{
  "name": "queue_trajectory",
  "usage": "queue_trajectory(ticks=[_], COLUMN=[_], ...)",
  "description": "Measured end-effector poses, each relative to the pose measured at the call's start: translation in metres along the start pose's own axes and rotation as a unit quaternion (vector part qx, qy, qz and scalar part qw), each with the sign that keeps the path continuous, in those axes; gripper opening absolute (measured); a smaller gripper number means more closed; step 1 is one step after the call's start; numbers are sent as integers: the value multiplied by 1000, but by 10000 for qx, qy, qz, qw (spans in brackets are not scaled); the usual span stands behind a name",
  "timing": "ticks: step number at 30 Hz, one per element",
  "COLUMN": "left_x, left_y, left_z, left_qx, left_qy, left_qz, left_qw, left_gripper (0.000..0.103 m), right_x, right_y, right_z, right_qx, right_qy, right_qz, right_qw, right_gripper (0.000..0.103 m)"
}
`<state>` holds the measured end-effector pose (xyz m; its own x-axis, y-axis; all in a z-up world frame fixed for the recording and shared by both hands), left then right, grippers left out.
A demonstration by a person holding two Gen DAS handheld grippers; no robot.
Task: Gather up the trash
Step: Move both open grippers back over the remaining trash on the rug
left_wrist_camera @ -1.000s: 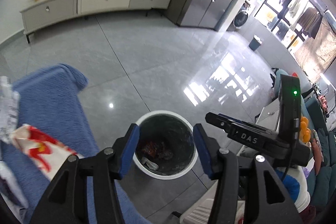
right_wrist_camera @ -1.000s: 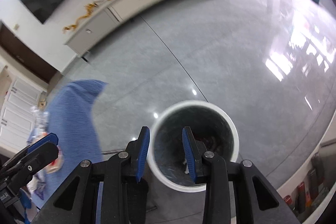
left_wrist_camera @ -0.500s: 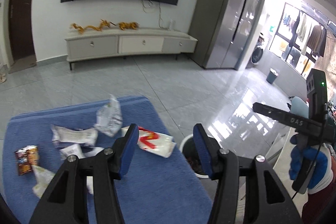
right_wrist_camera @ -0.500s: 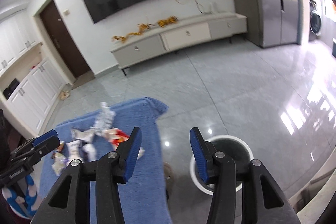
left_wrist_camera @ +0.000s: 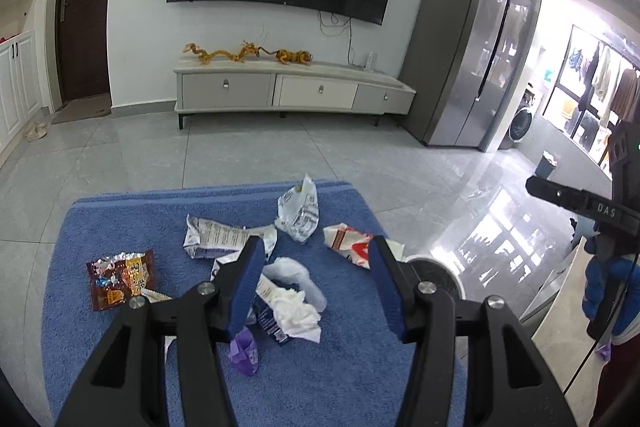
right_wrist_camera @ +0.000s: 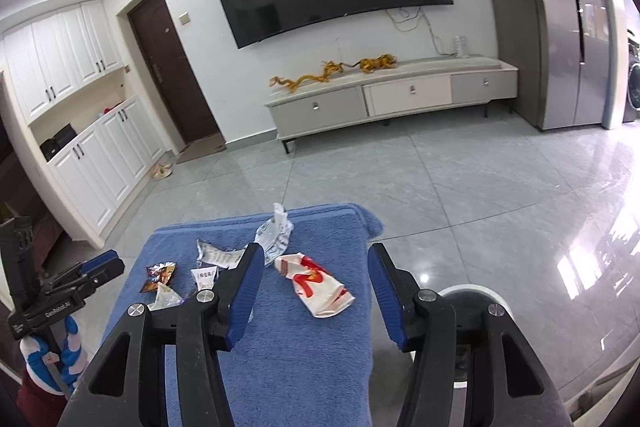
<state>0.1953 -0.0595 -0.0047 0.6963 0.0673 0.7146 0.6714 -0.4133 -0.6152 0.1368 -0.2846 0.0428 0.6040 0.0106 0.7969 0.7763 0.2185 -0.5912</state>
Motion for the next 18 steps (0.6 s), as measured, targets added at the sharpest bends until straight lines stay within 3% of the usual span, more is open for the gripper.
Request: queue_trajectory(ticks=[9, 16, 18], left_x=[-57, -78, -80], left_y=[78, 114, 119], left_z=[14, 30, 32], left_qx=[328, 468, 500], left_qy=[517, 796, 900], left_qz=[813, 1140, 1186], left_qw=[9948, 9892, 9876], left_gripper=[52, 51, 51], right_x=[-32, -65, -70], right_y=[71, 133, 146], right_z=[-2, -7, -6], right_qx=[389, 778, 908], right_qy=[-182, -226, -237], right_qz=[504, 930, 1004], right_qw=[9978, 9924, 9905], right_gripper=[59, 60, 65])
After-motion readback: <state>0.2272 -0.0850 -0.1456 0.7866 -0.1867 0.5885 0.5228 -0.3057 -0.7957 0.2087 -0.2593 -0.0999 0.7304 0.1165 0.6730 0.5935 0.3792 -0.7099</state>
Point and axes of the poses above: each gripper's, at about its wrist camera, not at the fingertips, and y roughly the way its jaws point, z to its left, x to its top, the point moved 10 cm from there along y, roughly the way its jaws point, and after that the axes turned 11 degrees about -y, right-handed, at the moved point
